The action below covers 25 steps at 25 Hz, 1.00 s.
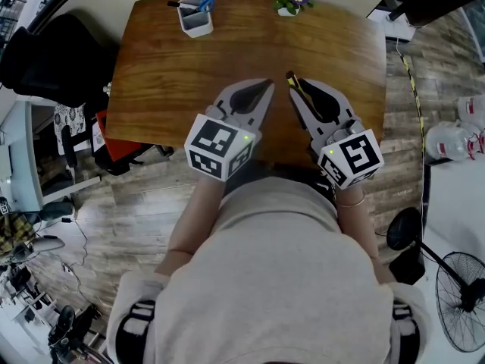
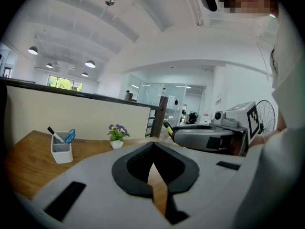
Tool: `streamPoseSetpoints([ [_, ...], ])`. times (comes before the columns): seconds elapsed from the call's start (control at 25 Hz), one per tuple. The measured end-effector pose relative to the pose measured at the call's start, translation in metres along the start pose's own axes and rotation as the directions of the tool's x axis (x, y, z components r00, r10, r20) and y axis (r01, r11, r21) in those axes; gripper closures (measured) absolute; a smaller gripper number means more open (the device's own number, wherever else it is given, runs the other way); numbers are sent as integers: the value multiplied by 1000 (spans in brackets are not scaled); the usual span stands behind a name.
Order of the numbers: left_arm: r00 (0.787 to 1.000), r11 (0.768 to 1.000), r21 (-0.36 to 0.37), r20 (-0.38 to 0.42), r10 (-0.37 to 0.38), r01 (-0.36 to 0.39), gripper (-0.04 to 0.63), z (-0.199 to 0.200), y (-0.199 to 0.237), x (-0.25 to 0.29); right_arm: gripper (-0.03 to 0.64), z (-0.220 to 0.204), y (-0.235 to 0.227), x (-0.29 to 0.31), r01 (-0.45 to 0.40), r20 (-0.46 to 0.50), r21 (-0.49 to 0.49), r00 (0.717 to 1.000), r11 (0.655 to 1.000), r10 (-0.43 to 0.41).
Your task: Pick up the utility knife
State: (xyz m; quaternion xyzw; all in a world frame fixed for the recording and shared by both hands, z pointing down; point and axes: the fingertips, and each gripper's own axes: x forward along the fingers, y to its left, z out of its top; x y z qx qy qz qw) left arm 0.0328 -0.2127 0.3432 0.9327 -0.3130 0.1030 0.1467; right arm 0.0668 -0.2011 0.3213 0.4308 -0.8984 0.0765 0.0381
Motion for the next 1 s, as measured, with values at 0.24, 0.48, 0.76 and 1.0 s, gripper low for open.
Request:
streamPoseSetpoints([
  [0.24, 1000, 1000, -15, -17, -22, 22, 582, -6, -5, 2, 540, -4, -1, 0, -4, -9, 21, 1000, 1000, 4],
  [0.48, 999, 999, -27, -20, -38, 38, 581, -8, -10, 0, 540, -4, 1, 0, -11, -14, 24, 1000, 1000, 11],
  [0.76, 999, 998, -29, -20, -48, 47, 581, -9, -9, -2, 540, -6, 6, 5, -30, -7, 38, 1000, 999, 30],
  [1.0, 998, 998, -29, -23, -52, 51, 581, -11, -6, -3, 540, -8, 8, 6, -25, -23, 50, 999, 998, 26],
])
